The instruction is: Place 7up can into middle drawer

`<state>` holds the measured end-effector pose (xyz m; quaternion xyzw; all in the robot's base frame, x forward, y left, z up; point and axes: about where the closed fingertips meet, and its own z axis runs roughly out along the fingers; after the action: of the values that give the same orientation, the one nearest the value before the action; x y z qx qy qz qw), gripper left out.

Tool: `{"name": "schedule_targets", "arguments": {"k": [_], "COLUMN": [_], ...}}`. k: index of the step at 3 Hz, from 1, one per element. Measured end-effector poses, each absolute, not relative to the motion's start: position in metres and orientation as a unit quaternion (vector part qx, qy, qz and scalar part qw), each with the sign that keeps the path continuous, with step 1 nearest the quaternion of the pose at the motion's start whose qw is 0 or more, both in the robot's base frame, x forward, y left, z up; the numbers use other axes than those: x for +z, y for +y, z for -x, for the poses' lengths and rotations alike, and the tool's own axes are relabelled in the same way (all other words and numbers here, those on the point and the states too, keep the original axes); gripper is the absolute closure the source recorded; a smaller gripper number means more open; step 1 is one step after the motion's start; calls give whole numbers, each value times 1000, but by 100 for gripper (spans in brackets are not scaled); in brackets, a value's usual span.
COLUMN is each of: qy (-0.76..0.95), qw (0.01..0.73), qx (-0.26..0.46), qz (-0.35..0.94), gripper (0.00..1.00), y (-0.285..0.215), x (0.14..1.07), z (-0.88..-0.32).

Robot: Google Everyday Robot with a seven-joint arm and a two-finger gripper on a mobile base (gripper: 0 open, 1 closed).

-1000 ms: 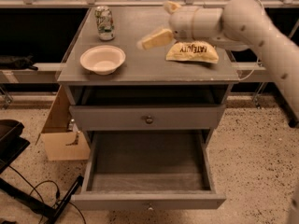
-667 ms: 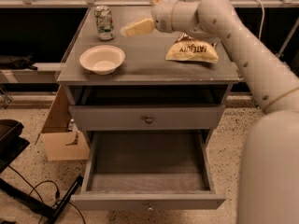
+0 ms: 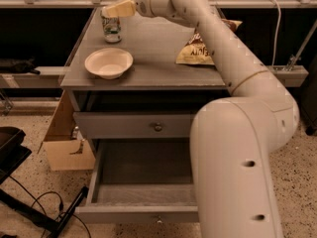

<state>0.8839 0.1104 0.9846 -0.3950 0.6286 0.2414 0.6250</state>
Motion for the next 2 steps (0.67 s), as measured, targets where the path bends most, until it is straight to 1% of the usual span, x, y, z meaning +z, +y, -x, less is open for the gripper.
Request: {"name": "schedule_targets", "arguments": {"k": [2], "qy": [668], "qw": [599], "qx": [256], "qz": [360], "gripper": [0], "y": [158], "x": [945], "z": [-921]}}
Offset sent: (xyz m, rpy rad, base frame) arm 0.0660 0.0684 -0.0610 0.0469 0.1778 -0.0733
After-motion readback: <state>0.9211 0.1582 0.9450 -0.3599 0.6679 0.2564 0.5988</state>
